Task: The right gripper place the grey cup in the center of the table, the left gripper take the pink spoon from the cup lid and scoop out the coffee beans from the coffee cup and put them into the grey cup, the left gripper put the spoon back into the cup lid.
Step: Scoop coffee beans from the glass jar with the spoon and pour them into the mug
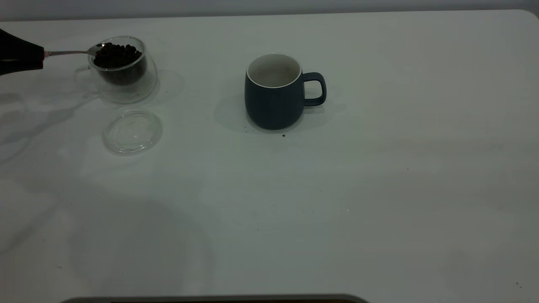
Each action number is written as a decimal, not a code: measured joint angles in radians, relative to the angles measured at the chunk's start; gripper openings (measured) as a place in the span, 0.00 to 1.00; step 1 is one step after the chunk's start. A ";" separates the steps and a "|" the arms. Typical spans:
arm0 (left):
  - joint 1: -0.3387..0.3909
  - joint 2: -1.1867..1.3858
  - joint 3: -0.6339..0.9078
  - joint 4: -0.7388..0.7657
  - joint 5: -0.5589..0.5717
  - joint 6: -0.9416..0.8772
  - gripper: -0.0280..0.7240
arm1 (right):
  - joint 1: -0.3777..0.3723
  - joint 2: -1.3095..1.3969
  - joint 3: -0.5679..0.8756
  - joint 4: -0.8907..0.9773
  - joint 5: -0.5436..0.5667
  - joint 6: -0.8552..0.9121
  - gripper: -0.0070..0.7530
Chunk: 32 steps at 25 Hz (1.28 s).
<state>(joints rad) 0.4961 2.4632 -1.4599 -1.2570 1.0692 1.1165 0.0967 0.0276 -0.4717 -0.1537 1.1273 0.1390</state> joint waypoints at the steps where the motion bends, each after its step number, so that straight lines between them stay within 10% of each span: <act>1: 0.000 0.000 0.000 0.000 0.001 0.000 0.18 | 0.000 0.000 0.000 0.000 0.000 0.000 0.62; 32: -0.017 0.000 0.000 0.006 0.075 -0.046 0.18 | 0.000 0.000 0.000 0.000 0.000 0.000 0.62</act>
<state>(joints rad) 0.4786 2.4632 -1.4603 -1.2513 1.1443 1.0703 0.0967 0.0276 -0.4717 -0.1537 1.1273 0.1390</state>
